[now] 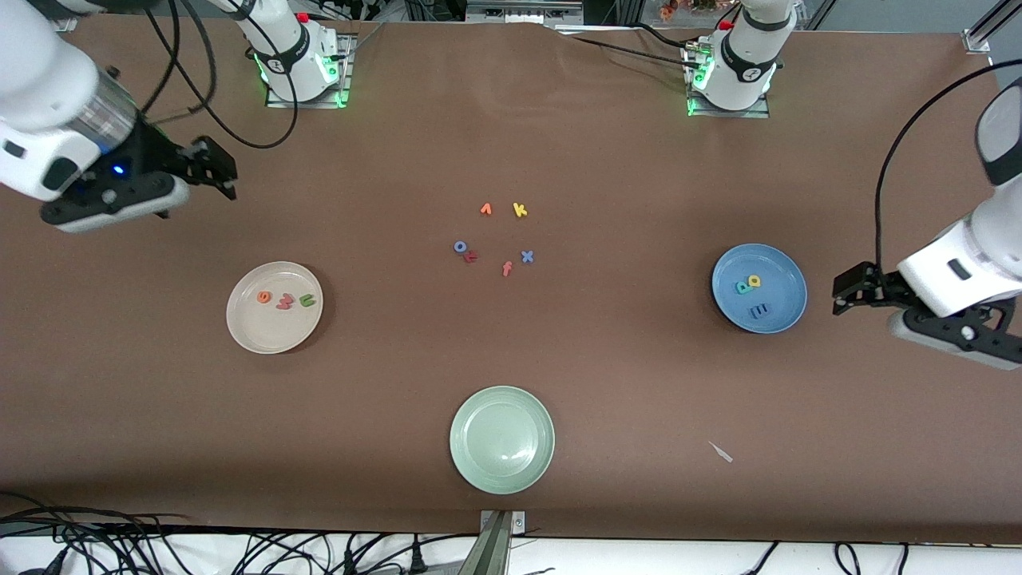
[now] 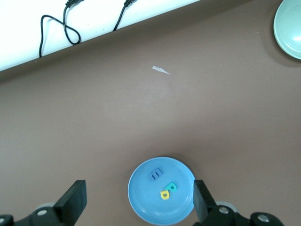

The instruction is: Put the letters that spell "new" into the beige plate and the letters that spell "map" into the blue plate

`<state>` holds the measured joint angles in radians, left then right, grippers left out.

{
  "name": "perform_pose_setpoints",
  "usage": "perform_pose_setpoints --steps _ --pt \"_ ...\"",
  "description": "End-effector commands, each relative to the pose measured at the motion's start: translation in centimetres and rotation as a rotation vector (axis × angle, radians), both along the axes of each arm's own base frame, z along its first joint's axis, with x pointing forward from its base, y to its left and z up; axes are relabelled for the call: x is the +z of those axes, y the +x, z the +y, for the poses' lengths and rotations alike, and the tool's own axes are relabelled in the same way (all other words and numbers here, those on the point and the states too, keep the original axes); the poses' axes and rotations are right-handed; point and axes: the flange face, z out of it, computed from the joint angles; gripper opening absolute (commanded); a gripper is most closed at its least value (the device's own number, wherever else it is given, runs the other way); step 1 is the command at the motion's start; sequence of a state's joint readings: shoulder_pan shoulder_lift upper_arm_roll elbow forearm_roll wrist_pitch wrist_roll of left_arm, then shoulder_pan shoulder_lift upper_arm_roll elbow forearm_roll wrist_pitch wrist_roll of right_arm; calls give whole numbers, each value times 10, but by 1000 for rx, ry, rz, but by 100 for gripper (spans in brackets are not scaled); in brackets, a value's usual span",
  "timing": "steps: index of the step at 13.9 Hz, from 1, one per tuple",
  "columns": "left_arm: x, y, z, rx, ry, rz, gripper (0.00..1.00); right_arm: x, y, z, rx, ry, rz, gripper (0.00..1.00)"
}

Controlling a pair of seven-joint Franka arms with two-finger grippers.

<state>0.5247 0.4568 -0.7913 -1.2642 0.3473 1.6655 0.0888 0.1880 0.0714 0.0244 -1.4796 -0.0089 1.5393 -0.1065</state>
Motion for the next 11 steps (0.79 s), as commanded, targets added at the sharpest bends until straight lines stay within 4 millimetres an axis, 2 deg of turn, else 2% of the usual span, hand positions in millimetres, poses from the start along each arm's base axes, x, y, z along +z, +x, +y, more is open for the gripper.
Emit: perform_pose_setpoints --steps 1,2,3,4,5,7,9,11 --pt "19 -10 3 9 -11 13 100 12 -8 -35 -29 9 8 99" --pt "41 -19 -7 13 7 -20 100 13 -9 -41 -39 10 13 99" --pt "48 -22 -19 7 19 -28 100 13 -10 -52 -59 9 25 100" --pt "54 -26 -14 29 17 -32 100 13 -10 -61 -72 7 30 100" --pt "76 -38 -15 59 -7 -54 100 15 -11 -72 -89 -1 35 100" --pt "85 -45 -2 131 -85 -48 100 20 -12 -90 -125 -7 29 100" --pt "86 -56 3 154 -101 -34 100 20 -13 -93 -131 -9 32 100" --pt "70 -79 -2 174 -63 7 100 19 -12 -93 -133 -8 34 100"
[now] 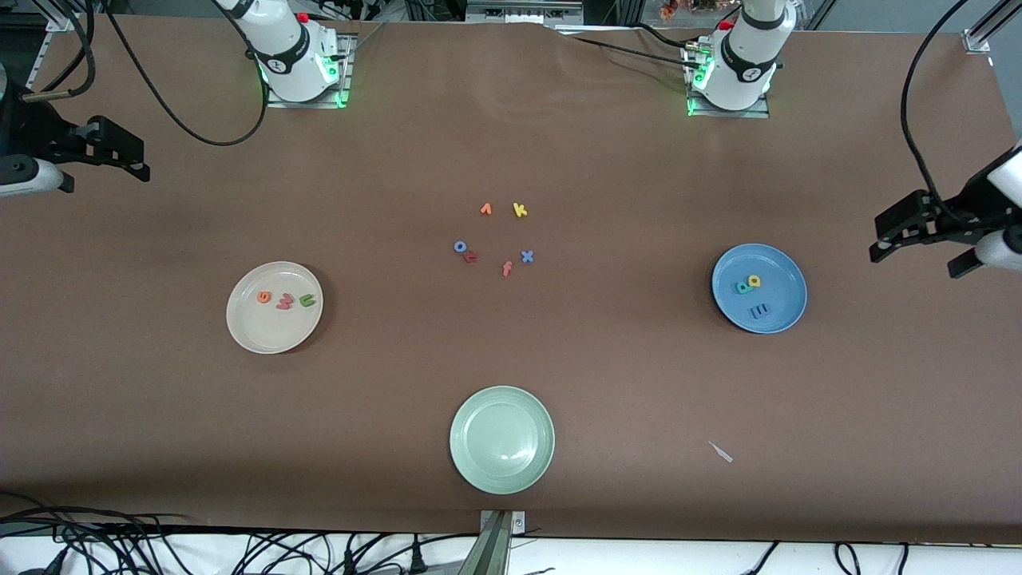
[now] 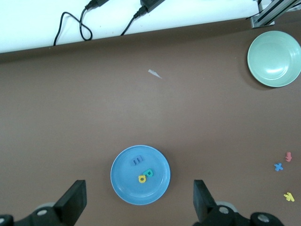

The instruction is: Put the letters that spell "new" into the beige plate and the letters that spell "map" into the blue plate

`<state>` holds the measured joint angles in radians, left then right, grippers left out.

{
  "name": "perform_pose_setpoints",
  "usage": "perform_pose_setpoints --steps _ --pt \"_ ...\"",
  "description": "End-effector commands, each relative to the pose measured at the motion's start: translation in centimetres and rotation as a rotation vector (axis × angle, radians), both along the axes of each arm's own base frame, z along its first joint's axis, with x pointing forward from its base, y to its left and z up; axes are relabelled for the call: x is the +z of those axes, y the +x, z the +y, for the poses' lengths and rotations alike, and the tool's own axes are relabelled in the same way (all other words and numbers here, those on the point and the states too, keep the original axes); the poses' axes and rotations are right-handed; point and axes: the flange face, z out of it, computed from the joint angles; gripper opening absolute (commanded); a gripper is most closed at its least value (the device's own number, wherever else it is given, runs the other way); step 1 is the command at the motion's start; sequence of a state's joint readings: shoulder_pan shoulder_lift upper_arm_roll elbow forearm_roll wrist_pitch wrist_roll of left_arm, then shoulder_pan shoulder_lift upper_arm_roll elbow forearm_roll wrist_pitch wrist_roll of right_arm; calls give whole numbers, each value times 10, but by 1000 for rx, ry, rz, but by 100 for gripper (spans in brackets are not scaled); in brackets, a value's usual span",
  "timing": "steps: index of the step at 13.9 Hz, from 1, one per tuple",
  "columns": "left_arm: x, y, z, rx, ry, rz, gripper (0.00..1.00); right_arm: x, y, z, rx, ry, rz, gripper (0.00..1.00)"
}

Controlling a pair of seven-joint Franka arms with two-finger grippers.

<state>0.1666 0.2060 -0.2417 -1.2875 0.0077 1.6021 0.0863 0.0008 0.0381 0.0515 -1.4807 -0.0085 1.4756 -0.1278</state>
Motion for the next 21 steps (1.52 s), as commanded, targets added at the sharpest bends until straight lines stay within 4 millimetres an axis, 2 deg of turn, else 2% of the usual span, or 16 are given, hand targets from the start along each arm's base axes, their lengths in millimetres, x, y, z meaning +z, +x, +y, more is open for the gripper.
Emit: perform_pose_setpoints --steps 1,4,6,7,9,12,15,21 --pt "-16 -40 -7 38 15 42 100 6 -7 -1 4 -5 3 100" --pt "-17 -68 -13 31 22 25 100 4 -5 -3 -5 -3 6 100" --pt "-20 -77 -5 41 6 15 100 2 -4 -2 -10 -5 6 100" --pt "-20 -76 -4 43 4 17 100 0 -3 -3 -12 -11 4 100" --pt "-19 -76 -10 37 6 22 100 -19 8 -4 -15 -16 22 100" --pt "-24 -70 -7 45 6 32 100 -40 7 -5 -15 -18 34 100" --pt "-22 -67 -9 43 9 57 100 -33 7 -13 -29 -15 30 100" --pt "-16 -72 -3 50 15 84 100 -30 10 -16 -32 -16 14 100"
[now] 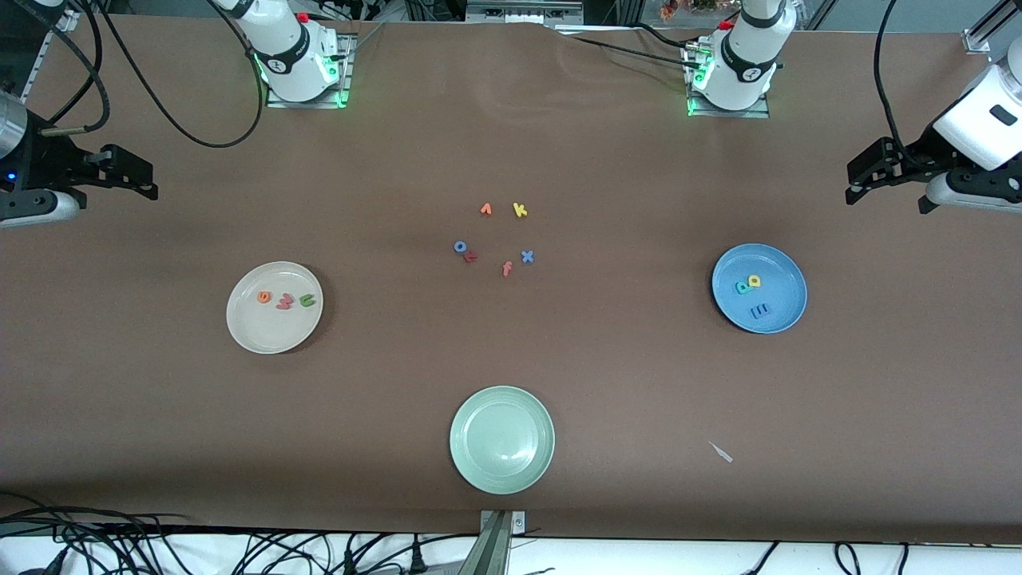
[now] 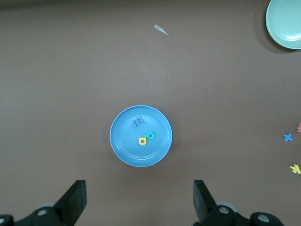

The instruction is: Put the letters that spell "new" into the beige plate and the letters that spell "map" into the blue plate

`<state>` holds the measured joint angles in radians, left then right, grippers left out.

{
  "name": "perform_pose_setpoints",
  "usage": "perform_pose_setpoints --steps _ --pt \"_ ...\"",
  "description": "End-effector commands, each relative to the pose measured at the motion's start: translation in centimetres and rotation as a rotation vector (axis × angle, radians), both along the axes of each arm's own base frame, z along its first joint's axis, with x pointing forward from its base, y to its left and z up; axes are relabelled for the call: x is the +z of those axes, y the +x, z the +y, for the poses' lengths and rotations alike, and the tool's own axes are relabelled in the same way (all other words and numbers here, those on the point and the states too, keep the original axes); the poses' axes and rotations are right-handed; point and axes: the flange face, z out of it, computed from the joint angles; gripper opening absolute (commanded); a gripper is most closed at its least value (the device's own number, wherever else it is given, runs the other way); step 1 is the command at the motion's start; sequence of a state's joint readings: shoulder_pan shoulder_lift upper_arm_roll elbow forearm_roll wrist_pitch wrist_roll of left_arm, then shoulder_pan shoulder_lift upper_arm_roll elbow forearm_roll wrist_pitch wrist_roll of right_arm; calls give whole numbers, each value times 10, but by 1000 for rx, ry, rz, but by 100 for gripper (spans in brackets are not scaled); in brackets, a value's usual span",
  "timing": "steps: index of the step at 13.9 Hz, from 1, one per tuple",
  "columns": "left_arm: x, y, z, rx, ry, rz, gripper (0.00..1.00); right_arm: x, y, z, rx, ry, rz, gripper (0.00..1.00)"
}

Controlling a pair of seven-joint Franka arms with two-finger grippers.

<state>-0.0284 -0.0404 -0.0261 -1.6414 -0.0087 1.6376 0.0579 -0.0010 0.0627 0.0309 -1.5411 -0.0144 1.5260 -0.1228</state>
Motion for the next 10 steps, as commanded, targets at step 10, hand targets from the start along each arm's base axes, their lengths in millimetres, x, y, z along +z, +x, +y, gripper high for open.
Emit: perform_pose_setpoints --steps 10 --pt "8 0 10 24 -22 47 100 8 -1 -4 -6 -27 -24 100"
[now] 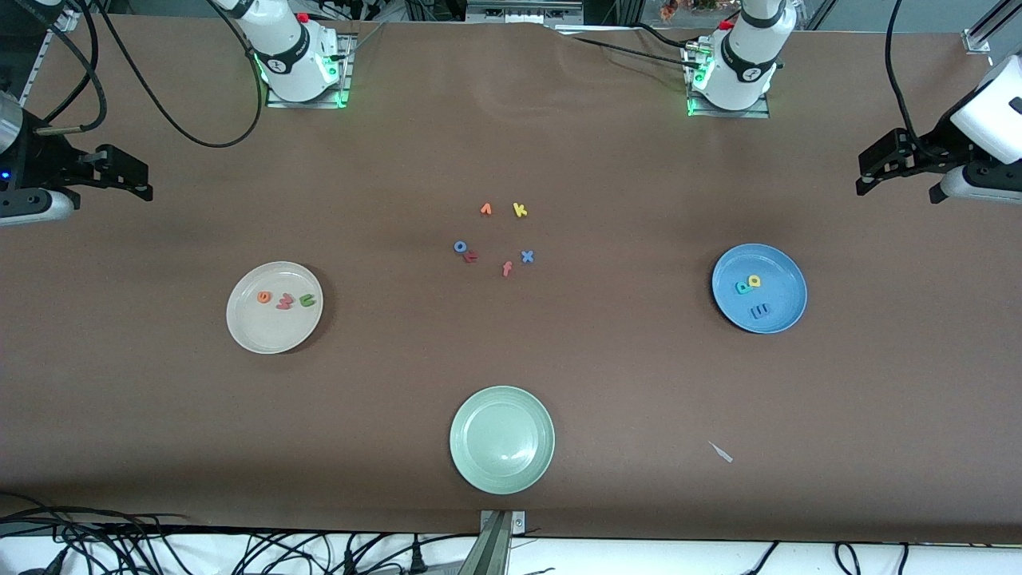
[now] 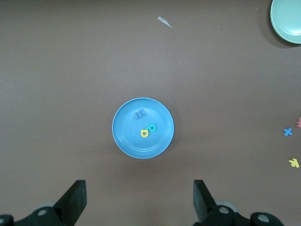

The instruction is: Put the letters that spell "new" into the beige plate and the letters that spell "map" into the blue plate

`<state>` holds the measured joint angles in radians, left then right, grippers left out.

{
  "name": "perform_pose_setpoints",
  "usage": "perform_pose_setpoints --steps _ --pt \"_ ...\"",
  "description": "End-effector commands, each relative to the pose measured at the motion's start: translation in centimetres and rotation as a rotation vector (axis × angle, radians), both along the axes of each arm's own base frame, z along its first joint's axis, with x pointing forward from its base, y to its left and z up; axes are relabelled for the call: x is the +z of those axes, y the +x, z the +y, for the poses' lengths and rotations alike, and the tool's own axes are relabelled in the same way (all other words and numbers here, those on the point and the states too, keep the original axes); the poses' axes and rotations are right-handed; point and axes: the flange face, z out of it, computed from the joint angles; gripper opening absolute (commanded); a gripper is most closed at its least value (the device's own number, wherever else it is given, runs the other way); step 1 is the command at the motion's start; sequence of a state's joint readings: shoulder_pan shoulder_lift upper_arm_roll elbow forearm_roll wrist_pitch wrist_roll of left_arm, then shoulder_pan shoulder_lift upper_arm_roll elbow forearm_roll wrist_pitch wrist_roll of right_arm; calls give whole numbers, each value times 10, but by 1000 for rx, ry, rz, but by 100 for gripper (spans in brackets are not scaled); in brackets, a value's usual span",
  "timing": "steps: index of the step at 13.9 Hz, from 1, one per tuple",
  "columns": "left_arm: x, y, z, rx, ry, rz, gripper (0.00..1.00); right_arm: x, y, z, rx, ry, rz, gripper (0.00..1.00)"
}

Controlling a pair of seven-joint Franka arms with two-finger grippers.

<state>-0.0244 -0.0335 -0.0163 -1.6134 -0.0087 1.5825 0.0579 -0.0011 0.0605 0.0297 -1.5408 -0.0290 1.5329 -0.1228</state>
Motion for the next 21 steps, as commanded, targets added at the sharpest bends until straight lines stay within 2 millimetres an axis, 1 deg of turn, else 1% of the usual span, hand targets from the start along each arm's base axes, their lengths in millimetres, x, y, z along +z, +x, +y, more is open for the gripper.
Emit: perform_pose_setpoints --steps 1,3,6,8,9,10,15,17,21 --pt "3 3 4 17 -23 14 100 6 -1 -1 -4 -11 -14 100" --pt "-6 8 13 29 -26 32 100 6 -1 -1 -4 -11 -14 100" --pt "-6 8 15 28 -25 29 100 6 -1 -1 -2 -14 -14 100" --pt "-14 13 14 26 -26 45 100 7 -1 -2 -5 -11 -15 100" --pt "-15 13 14 26 -26 46 100 7 -1 -3 -7 -12 -15 100" --pt "-15 13 14 28 -26 45 100 10 -1 -3 -7 -12 -21 100" --pt "-15 14 14 28 -26 43 100 10 -1 -4 -9 -11 -21 100" --pt "-9 14 12 28 -27 33 100 10 -1 -4 -9 -11 -21 100" --pt "-13 16 12 26 -26 42 100 10 -2 -4 -10 -9 -17 100"
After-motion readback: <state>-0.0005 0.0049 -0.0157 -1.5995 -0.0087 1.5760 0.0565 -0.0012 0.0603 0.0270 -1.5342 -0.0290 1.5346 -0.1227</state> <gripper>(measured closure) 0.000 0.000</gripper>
